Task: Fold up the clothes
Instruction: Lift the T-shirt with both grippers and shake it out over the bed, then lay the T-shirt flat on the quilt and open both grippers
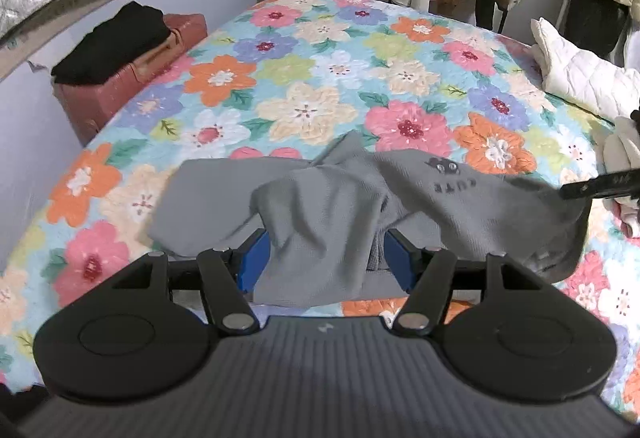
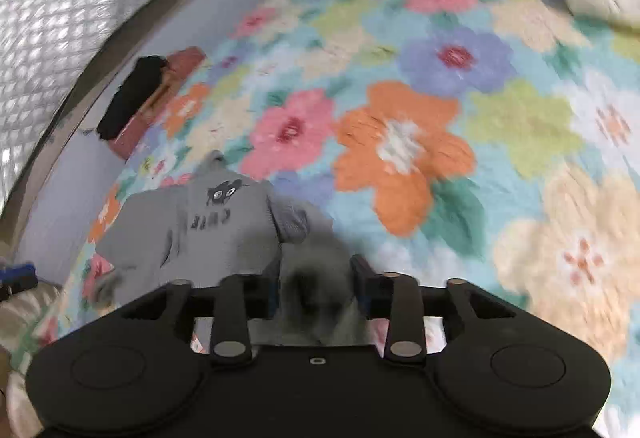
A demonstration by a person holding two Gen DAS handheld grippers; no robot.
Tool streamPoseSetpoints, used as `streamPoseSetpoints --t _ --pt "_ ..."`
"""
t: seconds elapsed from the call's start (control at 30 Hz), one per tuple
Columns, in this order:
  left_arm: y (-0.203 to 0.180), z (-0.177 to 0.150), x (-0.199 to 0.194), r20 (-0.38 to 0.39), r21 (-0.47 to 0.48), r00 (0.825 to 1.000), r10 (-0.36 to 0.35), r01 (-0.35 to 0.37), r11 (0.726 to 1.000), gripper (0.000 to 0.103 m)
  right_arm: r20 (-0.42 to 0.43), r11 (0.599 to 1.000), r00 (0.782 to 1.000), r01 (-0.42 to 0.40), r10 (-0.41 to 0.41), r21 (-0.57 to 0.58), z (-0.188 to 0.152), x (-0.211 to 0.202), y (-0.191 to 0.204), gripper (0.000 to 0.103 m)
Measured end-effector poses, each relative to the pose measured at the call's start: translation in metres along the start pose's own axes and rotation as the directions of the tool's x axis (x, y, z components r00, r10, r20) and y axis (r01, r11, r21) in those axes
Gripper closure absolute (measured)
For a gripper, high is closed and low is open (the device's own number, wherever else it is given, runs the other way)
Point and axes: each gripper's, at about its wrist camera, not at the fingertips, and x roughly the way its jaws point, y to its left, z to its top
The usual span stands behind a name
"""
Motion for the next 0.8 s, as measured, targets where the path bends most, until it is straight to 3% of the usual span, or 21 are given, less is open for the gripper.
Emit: streamPoseSetpoints --t 0.17,0.27,0.37,0.5,0.6,0.67,0.73,0.8 --pt "-0.002 0.018 -0.016 0.011 0.016 1.0 -0.014 0.014 1.0 0.041 -0.029 0.989 0.998 -0.051 0.055 0.138 0.042 -0.058 0.004 0.058" --pt "-0.005 0.03 -0.027 0.041 0.025 0.999 -0.021 0.02 0.999 0.041 -0.032 0.976 0.99 -0.128 0.135 0.176 0.073 -0.106 0.02 0.057" --pt "-0.006 0.043 -0.036 0.056 0.024 0.998 -0.022 0.02 0.999 0.039 0.033 0.944 0.978 -0.209 0.208 0.253 0.103 -0.163 0.018 0.058" --pt "-0.005 0.065 -0.047 0.035 0.033 0.999 0.001 -0.002 0.999 0.039 0.129 0.922 0.974 -0.218 0.186 0.321 0.128 -0.24 -0.001 0.057" --pt "-0.006 0.086 -0.059 0.022 0.076 0.999 0.033 -0.035 0.997 0.037 0.174 0.932 0.972 -0.208 0.161 0.297 0.133 -0.285 -0.013 0.057" --pt "-0.008 0.098 -0.064 0.029 0.099 0.999 0.041 -0.044 0.994 0.029 0.187 0.954 0.97 -0.197 0.156 0.228 0.129 -0.303 -0.016 0.056" --pt "-0.012 0.106 -0.058 0.03 0.093 0.999 0.035 -0.038 0.995 0.021 0.151 0.981 0.979 -0.154 0.135 0.119 0.115 -0.295 -0.011 0.052" --pt "-0.017 0.109 -0.037 0.008 0.084 0.999 0.035 -0.036 0.996 0.021 0.132 0.994 0.985 -0.111 0.109 0.013 0.095 -0.273 -0.007 0.051"
